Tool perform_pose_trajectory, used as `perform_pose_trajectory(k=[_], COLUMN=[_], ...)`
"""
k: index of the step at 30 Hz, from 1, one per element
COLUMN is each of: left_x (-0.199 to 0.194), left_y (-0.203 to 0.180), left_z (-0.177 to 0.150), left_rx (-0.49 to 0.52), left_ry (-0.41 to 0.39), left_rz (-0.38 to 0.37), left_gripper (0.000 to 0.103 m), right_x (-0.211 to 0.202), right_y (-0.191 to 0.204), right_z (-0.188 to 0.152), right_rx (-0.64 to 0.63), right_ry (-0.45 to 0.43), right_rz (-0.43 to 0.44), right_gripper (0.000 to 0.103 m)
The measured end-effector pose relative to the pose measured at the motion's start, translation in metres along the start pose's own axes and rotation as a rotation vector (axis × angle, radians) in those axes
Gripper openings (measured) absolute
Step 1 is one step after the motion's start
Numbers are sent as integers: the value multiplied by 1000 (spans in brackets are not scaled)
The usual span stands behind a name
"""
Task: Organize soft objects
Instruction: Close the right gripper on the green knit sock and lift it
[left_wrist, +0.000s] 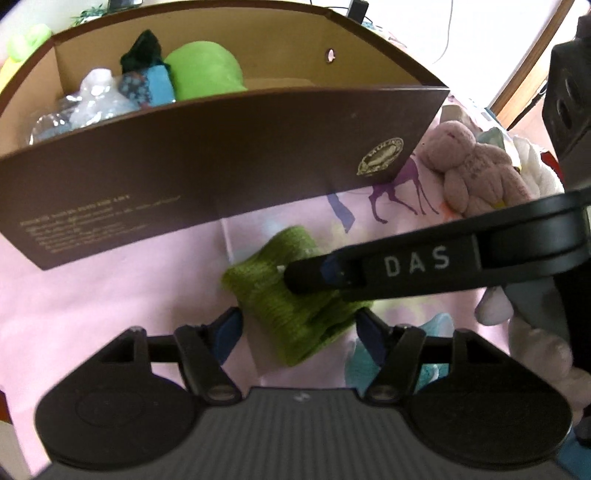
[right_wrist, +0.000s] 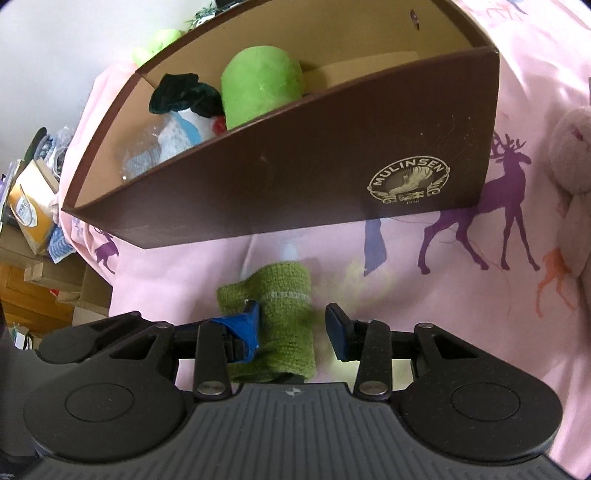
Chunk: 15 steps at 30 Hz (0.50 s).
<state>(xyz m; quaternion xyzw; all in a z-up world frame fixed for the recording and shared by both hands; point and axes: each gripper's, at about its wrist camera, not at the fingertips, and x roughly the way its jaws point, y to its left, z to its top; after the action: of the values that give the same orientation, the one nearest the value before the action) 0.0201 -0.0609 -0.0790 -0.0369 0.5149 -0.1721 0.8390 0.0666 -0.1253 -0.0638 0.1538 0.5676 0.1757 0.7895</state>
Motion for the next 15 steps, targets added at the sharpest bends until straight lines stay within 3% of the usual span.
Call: perform_pose_trajectory(k=[6, 15], left_x=[0, -8], left_y=[6, 6], left_z=[-1, -2], left_rx=[-19, 10], left_ry=[-33, -86], left_rz=[-33, -36], left_gripper=[47, 30], right_x=[0, -1], right_y=[3, 5], right_z=[-1, -3], right_rx=[-23, -40], right_ry=[-6, -15], right_rz=[0, 33], right_gripper=[21, 6])
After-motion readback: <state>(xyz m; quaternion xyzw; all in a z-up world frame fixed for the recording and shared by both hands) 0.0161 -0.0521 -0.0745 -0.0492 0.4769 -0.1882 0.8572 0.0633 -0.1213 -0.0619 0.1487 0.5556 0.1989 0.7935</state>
